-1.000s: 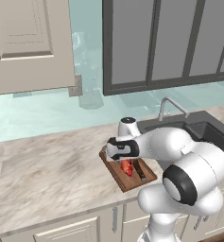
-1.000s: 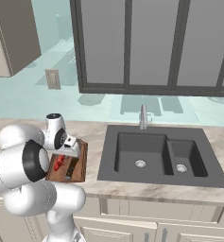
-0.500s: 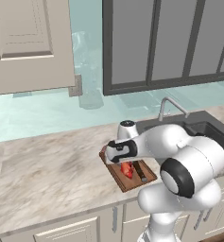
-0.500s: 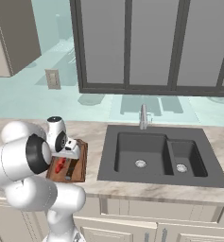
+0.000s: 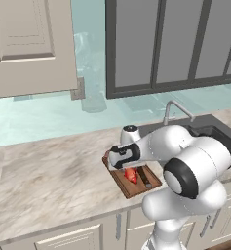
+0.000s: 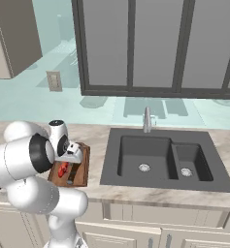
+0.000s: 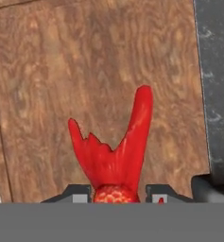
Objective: Pick up the knife from the drawer and place it on the cutting board. Then place the meat from the plate to the cutting board.
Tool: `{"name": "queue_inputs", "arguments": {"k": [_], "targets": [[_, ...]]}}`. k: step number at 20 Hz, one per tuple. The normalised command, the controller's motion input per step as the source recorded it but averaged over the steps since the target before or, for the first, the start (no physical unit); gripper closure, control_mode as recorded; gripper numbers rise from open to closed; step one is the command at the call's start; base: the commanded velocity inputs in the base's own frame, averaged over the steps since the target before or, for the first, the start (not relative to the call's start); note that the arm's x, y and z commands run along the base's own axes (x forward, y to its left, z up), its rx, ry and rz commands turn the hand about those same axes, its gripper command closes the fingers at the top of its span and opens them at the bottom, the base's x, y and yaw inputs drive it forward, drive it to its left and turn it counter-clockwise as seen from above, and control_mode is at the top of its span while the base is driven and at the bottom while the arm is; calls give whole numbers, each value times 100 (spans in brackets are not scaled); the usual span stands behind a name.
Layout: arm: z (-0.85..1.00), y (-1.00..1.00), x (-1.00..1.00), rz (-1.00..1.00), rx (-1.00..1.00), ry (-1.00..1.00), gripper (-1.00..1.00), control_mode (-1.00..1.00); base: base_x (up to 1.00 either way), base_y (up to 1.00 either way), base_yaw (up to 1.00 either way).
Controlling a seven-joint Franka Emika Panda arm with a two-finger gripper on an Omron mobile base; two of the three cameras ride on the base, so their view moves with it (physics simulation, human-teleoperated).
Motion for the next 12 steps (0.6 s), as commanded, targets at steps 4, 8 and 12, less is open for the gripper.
{"name": "queue_inputs", "arguments": {"k": [4,8,12], "targets": [[2,4,-7,1,0,-5,-100,-100,0,0,0],[40,0,-23,1,0,-9,-100,-100,0,0,0],[57,0,-5,3,0,-2,-100,-100,0,0,0]]}}
